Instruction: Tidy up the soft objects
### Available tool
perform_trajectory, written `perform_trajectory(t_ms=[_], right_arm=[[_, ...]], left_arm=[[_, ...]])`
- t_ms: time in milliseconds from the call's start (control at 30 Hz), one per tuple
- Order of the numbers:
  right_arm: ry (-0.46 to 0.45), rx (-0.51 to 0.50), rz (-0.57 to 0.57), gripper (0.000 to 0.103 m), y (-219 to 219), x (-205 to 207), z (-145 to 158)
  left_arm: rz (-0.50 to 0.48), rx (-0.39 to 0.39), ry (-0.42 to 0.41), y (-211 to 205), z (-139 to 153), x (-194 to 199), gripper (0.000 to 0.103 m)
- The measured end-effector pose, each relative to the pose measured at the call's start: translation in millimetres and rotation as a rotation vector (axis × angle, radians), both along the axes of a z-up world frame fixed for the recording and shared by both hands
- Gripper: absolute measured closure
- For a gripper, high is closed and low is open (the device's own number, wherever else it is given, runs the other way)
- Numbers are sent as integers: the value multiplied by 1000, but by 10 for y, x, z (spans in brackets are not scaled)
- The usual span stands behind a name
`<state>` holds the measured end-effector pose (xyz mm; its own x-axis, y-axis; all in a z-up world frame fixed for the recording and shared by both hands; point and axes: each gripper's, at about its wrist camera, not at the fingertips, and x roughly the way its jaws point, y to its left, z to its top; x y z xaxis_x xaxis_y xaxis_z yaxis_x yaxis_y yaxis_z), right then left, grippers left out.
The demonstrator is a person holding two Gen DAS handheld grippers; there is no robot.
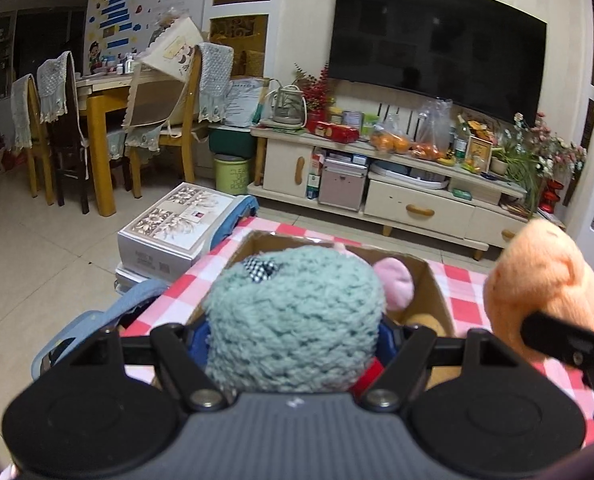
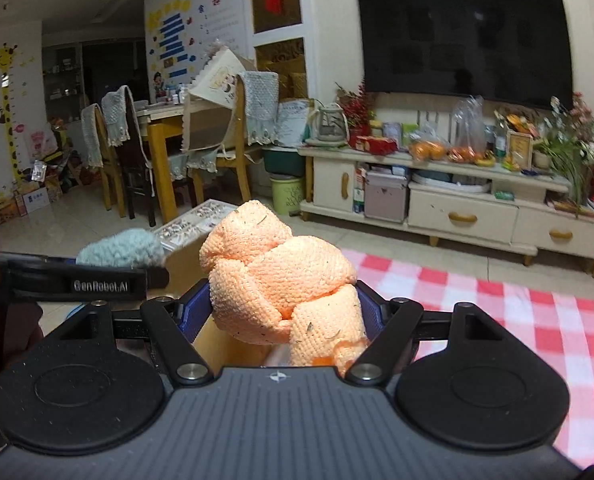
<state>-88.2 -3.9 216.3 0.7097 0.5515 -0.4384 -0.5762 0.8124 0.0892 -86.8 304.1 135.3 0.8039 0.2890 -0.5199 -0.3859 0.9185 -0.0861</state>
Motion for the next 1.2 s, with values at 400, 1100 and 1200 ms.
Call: perform_trajectory(t_ms=[400, 1100, 1200], right_arm=[[95, 47, 78, 10, 373, 728, -157], [152, 135, -51, 1, 174, 675, -141], [147, 142, -113, 0, 10, 562, -117]], left_arm=[[18, -13, 51, 159, -199, 327, 29], [58, 45, 16, 102, -13, 179, 1], [55, 37, 9, 59, 19, 83, 1]])
